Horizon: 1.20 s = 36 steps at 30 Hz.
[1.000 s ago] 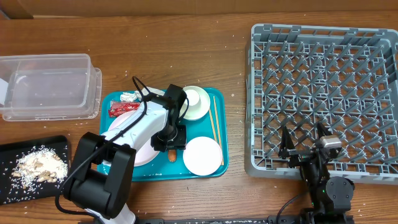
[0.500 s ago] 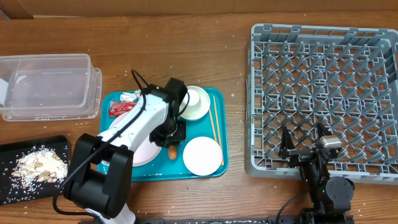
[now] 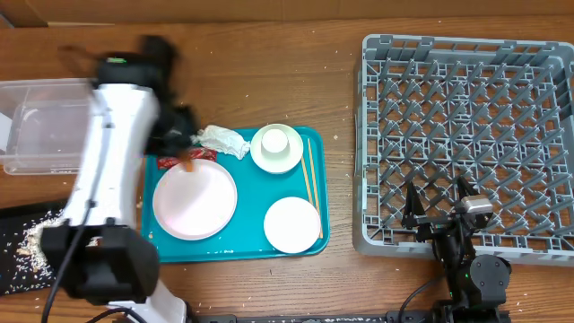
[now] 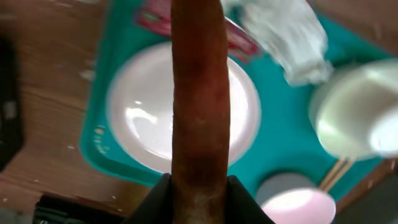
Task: Sort waste into correct bins and load items into the dishwasher
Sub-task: 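Carry the carrot left and drop it onto the black tray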
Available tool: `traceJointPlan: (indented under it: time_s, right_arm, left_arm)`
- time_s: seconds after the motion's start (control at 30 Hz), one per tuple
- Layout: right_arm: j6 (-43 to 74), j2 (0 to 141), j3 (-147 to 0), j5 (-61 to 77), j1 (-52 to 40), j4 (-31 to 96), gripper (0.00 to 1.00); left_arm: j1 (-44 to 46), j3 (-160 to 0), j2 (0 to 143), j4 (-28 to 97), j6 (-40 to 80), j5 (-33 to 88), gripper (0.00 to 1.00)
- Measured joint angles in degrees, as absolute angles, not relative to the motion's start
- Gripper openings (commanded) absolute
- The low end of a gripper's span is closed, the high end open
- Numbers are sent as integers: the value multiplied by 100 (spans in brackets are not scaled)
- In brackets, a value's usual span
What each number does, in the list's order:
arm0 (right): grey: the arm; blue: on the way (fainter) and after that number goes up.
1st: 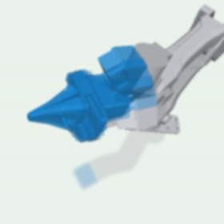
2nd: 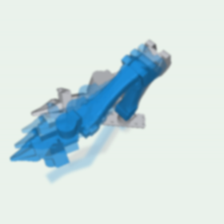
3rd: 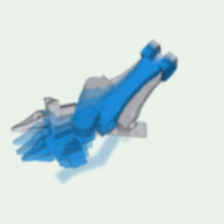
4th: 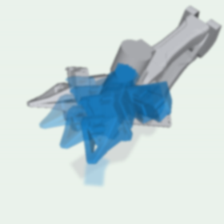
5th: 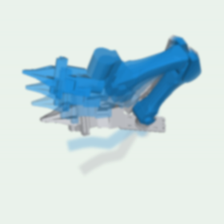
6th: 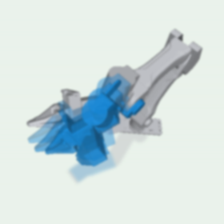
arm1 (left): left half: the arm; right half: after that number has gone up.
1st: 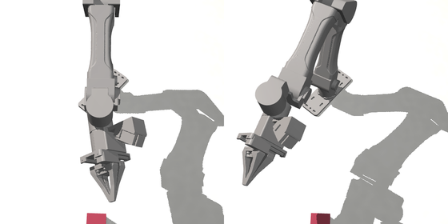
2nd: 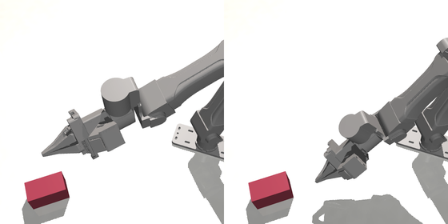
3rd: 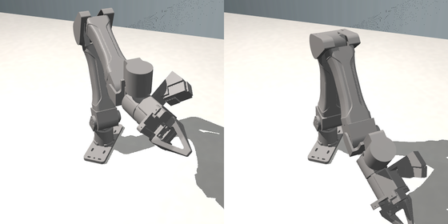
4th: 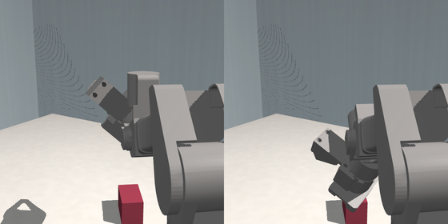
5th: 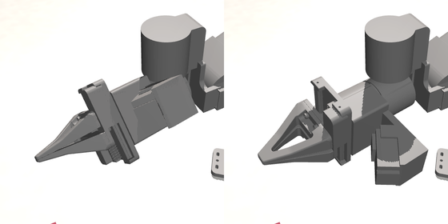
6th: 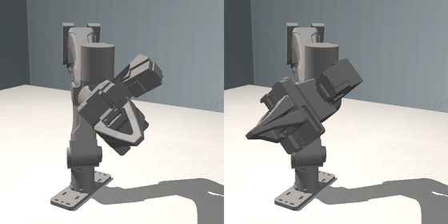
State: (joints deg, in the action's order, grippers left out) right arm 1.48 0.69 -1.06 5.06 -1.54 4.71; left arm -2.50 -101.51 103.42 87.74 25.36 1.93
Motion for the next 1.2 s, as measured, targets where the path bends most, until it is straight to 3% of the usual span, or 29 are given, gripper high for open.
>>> traceJointPlan:
  time_s: [0.37,0.57,0.77,1.1,1.2]
  right_arm:
    - [150,69,-106,508,-154,471,100]
    - [152,69,-106,508,-154,467,100]
    - [150,69,-106,506,-154,473,100]
    - [150,69,-106,508,-154,467,100]
    - [145,69,-106,508,-154,469,100]
  left_arm:
    - [-4154,-10228,10344,8466,2867,117,17]
    - [-5413,-9900,10342,7867,2958,104,17]
    - [-5902,-8691,10342,7098,2969,156,18]
    - [-5911,-7524,10344,6040,2965,235,21]
    - [-5911,-7513,10344,5892,2943,233,29]
